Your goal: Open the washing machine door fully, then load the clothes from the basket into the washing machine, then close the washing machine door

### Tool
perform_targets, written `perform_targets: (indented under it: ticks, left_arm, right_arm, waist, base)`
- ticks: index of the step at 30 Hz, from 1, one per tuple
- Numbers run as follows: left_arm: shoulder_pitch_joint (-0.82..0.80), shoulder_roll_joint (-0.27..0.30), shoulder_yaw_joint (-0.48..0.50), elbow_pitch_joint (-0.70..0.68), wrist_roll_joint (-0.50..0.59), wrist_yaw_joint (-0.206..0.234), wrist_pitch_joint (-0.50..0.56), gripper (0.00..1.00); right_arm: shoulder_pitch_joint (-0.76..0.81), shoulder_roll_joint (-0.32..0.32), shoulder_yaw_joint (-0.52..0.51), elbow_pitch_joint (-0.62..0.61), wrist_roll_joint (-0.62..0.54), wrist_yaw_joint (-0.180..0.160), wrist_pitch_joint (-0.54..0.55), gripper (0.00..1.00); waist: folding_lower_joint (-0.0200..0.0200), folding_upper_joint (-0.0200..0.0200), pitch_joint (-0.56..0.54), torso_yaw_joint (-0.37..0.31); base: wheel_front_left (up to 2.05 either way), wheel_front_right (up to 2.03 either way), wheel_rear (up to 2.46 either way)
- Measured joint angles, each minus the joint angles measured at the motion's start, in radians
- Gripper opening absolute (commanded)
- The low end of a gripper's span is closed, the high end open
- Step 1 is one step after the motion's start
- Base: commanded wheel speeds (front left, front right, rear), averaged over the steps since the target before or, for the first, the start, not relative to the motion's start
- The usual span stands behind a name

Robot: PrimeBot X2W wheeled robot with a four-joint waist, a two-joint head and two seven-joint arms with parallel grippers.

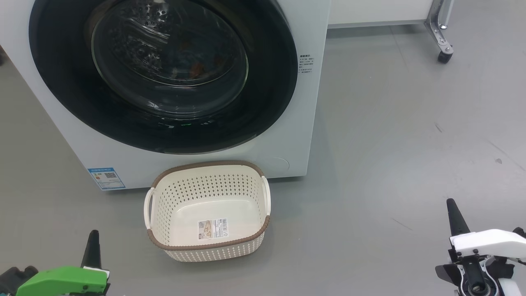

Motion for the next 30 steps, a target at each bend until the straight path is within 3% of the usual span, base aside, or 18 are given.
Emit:
perform_targets:
  ticks: [30]
  left_arm:
    - [-0.055, 0.004, 0.003, -0.014, -0.403, -0.012, 0.093, 0.00]
  right_arm:
    - [-0.029, 0.001, -0.032, -0.011, 0.410, 0.003, 0.093, 0.00]
  waist:
    - [0.0000, 0.0000, -0.002, 0.004]
  base:
    - [0.00, 0.00, 0.00]
